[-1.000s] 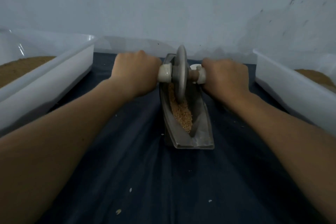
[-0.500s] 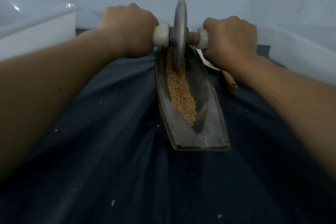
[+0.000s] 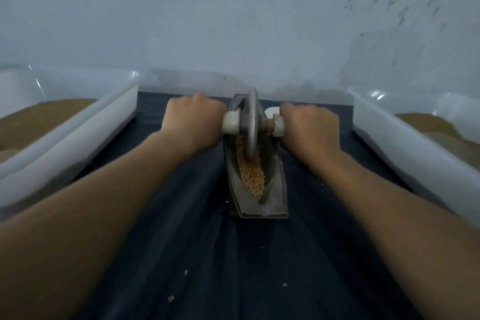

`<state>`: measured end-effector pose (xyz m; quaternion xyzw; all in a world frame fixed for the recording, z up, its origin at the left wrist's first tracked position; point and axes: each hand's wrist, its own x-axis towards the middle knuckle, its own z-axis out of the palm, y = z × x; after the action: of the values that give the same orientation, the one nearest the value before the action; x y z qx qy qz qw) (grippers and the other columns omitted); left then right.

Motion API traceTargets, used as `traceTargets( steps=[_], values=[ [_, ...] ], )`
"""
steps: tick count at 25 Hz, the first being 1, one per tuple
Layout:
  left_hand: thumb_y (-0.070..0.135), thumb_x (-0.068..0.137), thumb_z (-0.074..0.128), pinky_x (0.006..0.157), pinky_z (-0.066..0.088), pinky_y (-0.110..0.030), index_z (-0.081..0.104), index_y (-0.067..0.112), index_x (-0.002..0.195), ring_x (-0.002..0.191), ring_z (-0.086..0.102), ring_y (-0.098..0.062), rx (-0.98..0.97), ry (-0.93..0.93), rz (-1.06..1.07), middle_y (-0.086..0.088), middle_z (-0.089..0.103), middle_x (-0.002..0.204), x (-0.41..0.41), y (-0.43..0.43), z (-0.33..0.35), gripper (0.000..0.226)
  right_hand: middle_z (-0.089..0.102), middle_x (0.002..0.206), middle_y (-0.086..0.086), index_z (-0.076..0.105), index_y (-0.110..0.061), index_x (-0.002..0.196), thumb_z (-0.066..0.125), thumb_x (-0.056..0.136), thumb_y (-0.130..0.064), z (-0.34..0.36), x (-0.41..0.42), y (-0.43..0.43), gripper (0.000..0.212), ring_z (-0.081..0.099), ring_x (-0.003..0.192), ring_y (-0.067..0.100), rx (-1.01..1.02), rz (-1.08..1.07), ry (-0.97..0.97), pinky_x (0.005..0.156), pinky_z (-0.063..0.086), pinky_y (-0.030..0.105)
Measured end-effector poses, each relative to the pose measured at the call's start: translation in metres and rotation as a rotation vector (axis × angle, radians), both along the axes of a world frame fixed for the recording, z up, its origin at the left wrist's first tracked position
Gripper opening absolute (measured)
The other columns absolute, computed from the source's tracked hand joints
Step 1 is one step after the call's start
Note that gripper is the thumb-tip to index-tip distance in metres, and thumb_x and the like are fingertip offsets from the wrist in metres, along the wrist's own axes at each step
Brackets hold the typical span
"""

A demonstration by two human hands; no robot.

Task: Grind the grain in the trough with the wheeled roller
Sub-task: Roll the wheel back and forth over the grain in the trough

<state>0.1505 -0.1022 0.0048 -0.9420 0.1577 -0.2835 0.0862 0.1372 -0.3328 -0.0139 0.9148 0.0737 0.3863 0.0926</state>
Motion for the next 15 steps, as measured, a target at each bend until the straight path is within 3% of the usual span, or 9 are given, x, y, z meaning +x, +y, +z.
traceTargets(
  steps=[7, 11, 15],
  values=[
    [0.027, 0.082, 0.058, 0.056, 0.034, -0.035, 0.056, 0.028, 0.090, 0.076, 0.064, -0.029, 0.030, 0.042, 0.017, -0.001, 0.061, 0.084, -0.057, 0.002, 0.006, 0.008, 0.057, 0.056, 0.002, 0.061, -0.018, 0.074, 0.082, 0.053, -0.019, 0.000, -0.056, 0.002, 0.030, 0.054, 0.043, 0.030, -0.003, -0.037, 0.050, 0.045, 0.028, 0.027],
    [0.024, 0.082, 0.059, 0.052, 0.031, -0.033, 0.050, 0.027, 0.088, 0.062, 0.051, -0.026, 0.025, 0.078, 0.026, 0.004, 0.043, 0.070, -0.072, 0.005, 0.005, 0.011, 0.058, 0.055, 0.001, 0.060, -0.016, 0.073, 0.080, 0.045, -0.014, 0.006, -0.073, 0.004, 0.035, 0.051, 0.041, 0.029, 0.002, -0.015, 0.047, 0.047, 0.023, 0.025],
    [0.026, 0.082, 0.058, 0.052, 0.031, -0.032, 0.051, 0.027, 0.087, 0.063, 0.051, -0.026, 0.021, 0.060, 0.017, 0.005, 0.039, 0.068, -0.069, 0.005, 0.002, 0.009, 0.058, 0.056, 0.001, 0.064, -0.016, 0.078, 0.078, 0.053, -0.015, 0.002, -0.067, 0.003, 0.028, 0.052, 0.043, 0.029, -0.017, -0.033, 0.033, 0.047, 0.026, 0.025]
  ],
)
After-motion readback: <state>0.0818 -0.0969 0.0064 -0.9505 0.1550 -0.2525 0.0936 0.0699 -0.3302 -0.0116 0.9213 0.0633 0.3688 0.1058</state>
